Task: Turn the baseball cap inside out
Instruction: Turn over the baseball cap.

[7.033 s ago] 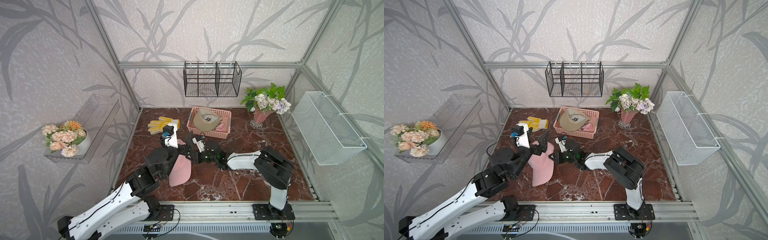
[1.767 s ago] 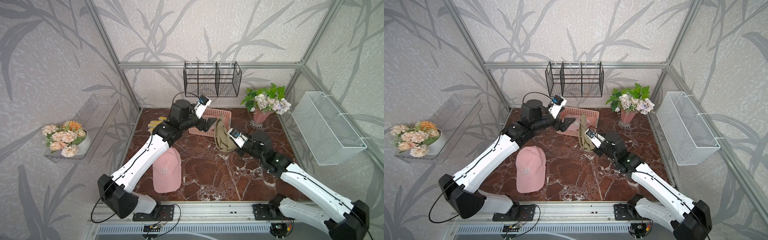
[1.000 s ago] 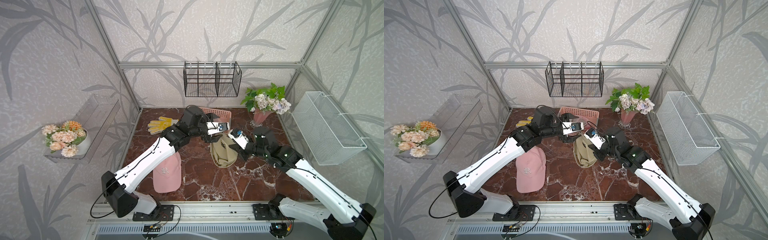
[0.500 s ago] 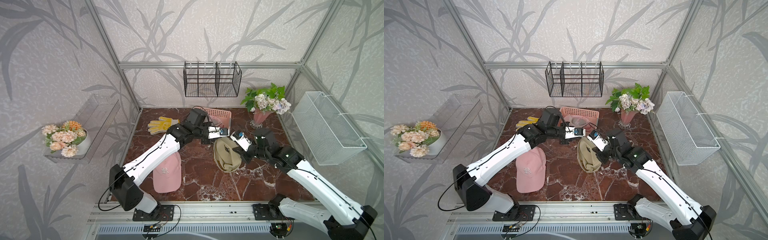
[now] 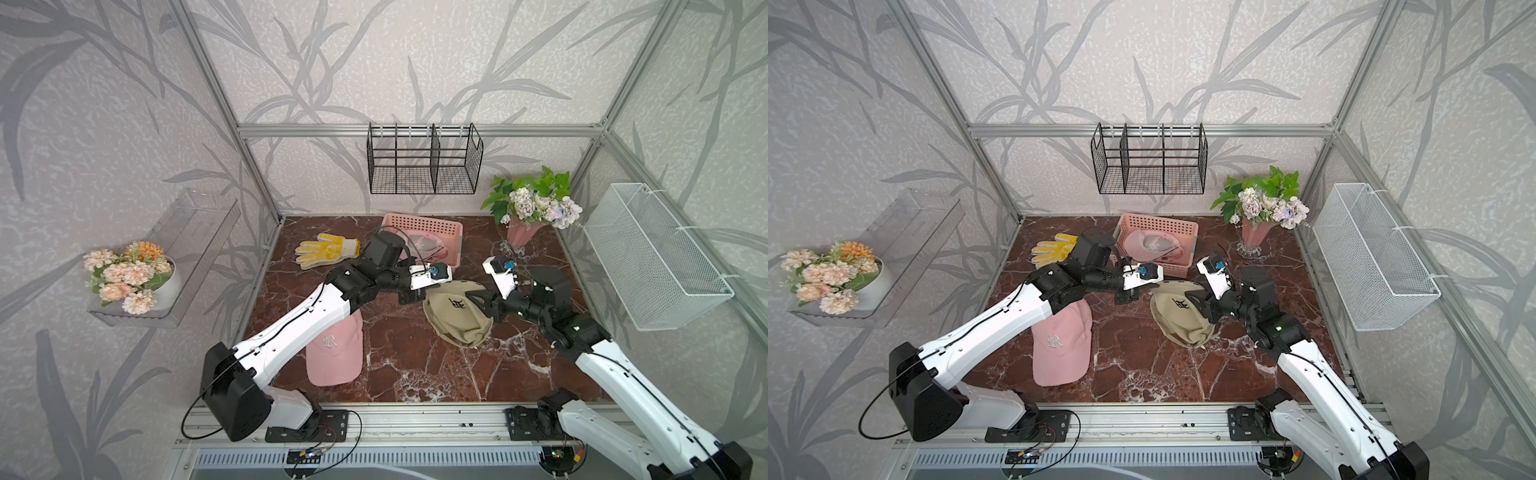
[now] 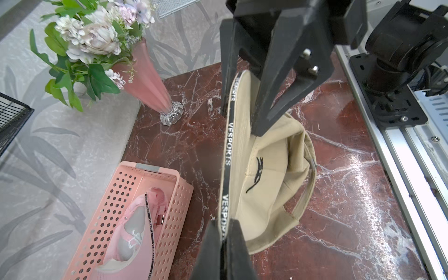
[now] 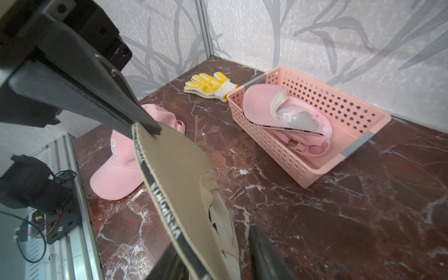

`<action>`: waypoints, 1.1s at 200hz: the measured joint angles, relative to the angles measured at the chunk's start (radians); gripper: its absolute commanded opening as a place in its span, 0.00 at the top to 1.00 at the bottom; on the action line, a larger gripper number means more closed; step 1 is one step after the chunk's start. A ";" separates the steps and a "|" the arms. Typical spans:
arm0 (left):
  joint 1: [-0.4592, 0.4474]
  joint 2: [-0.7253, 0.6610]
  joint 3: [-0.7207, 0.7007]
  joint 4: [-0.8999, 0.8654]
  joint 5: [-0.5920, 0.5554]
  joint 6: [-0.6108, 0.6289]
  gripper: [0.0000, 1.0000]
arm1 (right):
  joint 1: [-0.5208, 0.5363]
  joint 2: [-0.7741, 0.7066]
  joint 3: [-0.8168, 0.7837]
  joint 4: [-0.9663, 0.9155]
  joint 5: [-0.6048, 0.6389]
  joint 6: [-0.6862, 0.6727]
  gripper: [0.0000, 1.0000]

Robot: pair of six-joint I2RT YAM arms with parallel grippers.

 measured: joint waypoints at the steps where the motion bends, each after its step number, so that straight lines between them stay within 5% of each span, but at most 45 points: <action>1: 0.000 -0.001 -0.001 0.002 0.000 0.000 1.00 | -0.002 -0.002 -0.005 0.007 -0.005 0.003 0.58; 65: 0.012 -0.044 -0.027 0.051 0.064 -0.042 1.00 | -0.043 -0.059 -0.083 0.178 -0.121 0.087 0.57; 94: 0.023 -0.044 -0.027 0.064 0.061 -0.043 1.00 | -0.043 -0.069 -0.087 0.177 -0.174 0.079 1.00; 106: 0.030 -0.044 -0.027 0.068 0.062 -0.042 1.00 | -0.037 -0.076 -0.086 0.175 -0.206 0.076 1.00; 116: 0.030 -0.044 -0.026 0.068 0.065 -0.040 0.68 | -0.037 -0.079 -0.083 0.168 -0.222 0.074 1.00; 123: 0.028 -0.044 -0.026 0.072 0.064 -0.035 0.57 | -0.040 -0.079 -0.077 0.159 -0.233 0.070 1.00; 186: 0.002 0.011 0.124 0.061 0.062 0.014 0.22 | -0.023 -0.023 0.098 -0.063 -0.240 -0.023 1.00; 220: 0.001 0.115 0.293 -0.059 0.063 0.079 0.18 | -0.008 0.024 0.164 -0.154 -0.236 -0.082 1.00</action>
